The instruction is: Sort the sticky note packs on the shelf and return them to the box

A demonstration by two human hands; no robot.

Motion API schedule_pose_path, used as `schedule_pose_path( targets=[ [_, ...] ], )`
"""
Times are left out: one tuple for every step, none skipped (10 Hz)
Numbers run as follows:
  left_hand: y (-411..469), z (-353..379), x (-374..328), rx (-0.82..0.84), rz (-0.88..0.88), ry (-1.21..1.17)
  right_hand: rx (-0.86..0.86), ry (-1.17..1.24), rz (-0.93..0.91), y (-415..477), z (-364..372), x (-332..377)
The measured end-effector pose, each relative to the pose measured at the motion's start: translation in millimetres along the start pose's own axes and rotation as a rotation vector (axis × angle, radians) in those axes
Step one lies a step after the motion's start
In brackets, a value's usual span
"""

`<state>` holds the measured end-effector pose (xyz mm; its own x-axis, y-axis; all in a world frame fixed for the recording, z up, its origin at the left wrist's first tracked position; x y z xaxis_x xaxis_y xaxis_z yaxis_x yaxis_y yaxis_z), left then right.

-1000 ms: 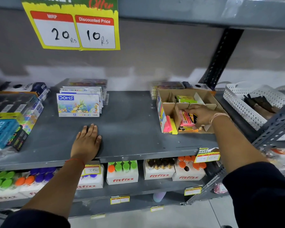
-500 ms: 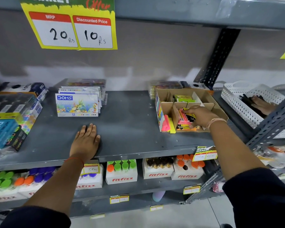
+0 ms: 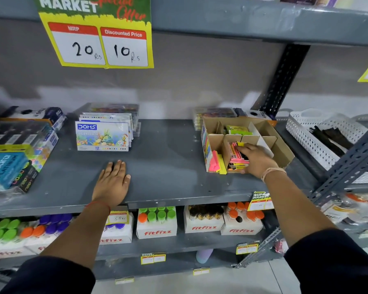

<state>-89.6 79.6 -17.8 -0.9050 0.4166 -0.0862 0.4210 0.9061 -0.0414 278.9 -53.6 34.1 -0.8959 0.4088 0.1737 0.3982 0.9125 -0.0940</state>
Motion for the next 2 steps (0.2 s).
schedule_pose_path(
  targets=[
    [2.5, 0.8, 1.8, 0.016, -0.008, -0.030, -0.021, 0.052, 0.050, -7.4, -4.7, 4.0],
    [2.9, -0.9, -1.2, 0.018, -0.025, -0.033, -0.232, 0.279, 0.095, -30.3, 0.6, 23.5]
  ],
)
Point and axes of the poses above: each hand's wrist, its own y-axis towards the middle knuckle, its own z-axis out of the palm, x = y × z, the point moved 1 cm from there along y, towards the middle knuckle, and after that the axes turned 9 degrees about y, right-handed, at the moved point
